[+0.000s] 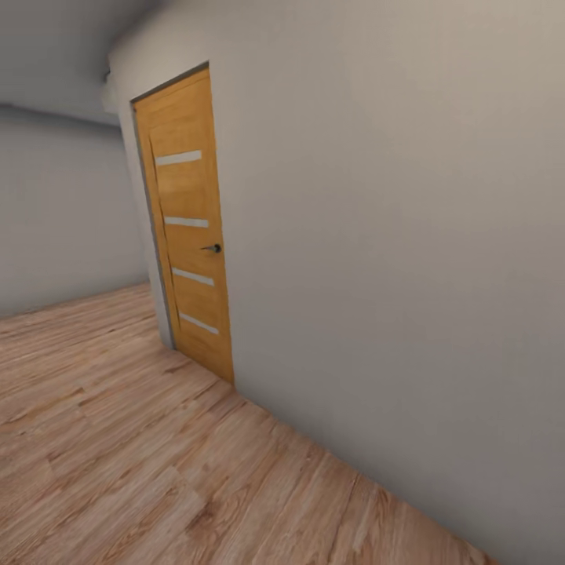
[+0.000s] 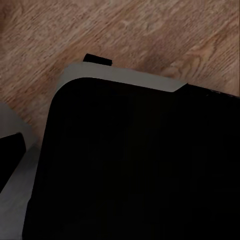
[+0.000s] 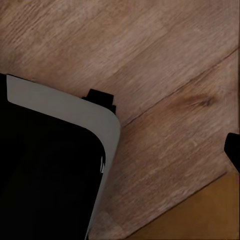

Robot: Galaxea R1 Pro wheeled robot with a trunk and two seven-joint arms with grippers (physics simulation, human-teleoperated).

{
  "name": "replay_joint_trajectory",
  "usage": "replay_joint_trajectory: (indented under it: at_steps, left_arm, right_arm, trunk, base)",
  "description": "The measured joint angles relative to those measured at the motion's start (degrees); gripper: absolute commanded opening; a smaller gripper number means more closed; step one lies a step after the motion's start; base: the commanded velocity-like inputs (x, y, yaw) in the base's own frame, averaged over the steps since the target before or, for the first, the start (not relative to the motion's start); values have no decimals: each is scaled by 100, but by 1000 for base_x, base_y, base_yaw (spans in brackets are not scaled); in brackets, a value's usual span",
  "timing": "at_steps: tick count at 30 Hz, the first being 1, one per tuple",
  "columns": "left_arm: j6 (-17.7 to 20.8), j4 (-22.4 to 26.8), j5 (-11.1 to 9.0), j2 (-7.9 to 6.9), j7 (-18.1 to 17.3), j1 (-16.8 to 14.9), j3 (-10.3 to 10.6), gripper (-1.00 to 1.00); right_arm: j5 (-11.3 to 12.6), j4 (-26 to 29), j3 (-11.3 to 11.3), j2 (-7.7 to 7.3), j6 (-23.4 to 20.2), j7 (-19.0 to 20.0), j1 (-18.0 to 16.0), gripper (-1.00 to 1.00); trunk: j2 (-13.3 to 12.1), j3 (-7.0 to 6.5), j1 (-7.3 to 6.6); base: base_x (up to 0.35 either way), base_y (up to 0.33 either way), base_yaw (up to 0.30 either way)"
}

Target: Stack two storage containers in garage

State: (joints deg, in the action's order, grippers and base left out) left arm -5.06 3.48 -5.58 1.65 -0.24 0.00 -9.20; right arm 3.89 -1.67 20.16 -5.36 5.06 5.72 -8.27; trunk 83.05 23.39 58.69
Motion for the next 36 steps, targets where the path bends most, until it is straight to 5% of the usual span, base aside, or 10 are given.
replay_joint_trajectory:
  at_steps: [15,36]
  left_arm:
    - [2,4,-1,3,7,0,-2,100]
    - [6,4,0,0,8,0,0,100]
  right_arm:
    - [0,0,0,0,3,0,0,100]
    - [1,0,0,0,3,0,0,100]
  trunk:
    - [0,0,1]
    - [0,0,0]
  base:
    - [153,0,269]
    - [311,0,269]
